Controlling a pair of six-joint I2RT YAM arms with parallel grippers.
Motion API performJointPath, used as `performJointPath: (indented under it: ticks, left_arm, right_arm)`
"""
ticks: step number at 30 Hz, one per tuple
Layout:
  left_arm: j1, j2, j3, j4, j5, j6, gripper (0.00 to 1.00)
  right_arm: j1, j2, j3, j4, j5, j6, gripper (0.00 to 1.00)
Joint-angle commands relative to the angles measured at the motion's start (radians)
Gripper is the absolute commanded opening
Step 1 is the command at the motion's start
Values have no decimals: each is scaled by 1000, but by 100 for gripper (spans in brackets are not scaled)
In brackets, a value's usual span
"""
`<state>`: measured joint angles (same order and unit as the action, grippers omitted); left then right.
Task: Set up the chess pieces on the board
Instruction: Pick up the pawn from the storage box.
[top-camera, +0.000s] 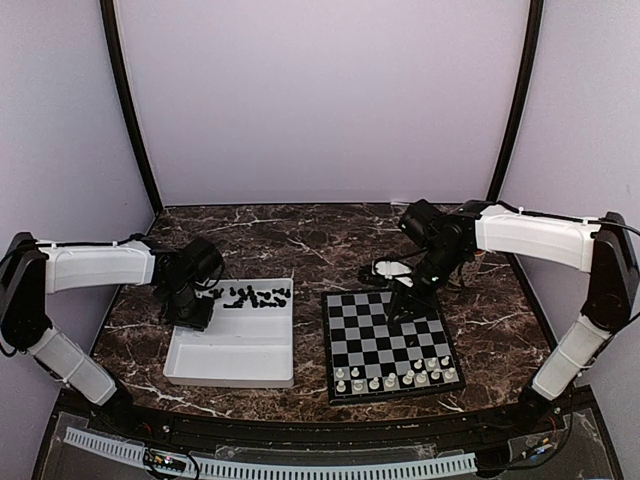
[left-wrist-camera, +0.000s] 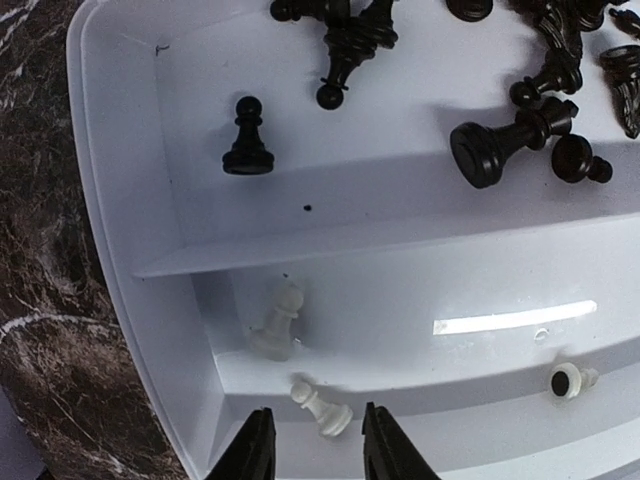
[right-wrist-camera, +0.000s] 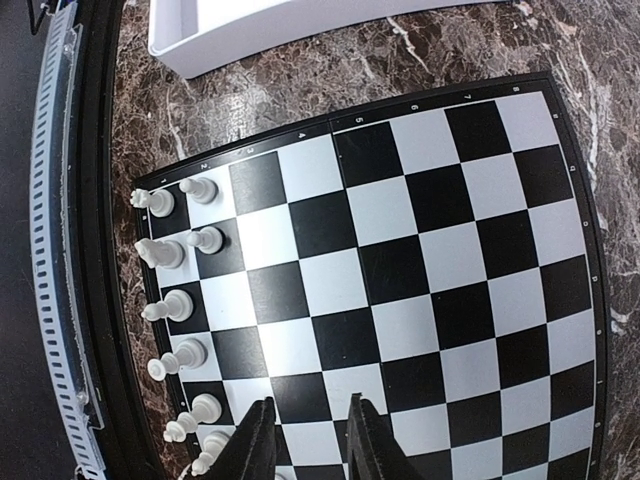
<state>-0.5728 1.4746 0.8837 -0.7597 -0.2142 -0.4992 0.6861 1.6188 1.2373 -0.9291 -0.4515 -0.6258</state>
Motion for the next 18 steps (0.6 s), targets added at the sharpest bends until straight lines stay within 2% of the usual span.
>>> performJointPath:
  ticks: [1, 9, 18]
  left_arm:
    - [36, 13, 36, -31, -53, 56, 33]
    - [95, 76, 36, 22, -23, 100, 33]
    - [114, 129, 24, 85, 26, 136, 32]
  right_arm:
    - [-4, -26, -20, 27, -21, 10, 26]
    - [-3, -20, -24, 31, -9, 17, 26]
    - [-3, -11, -33, 36, -3, 20, 26]
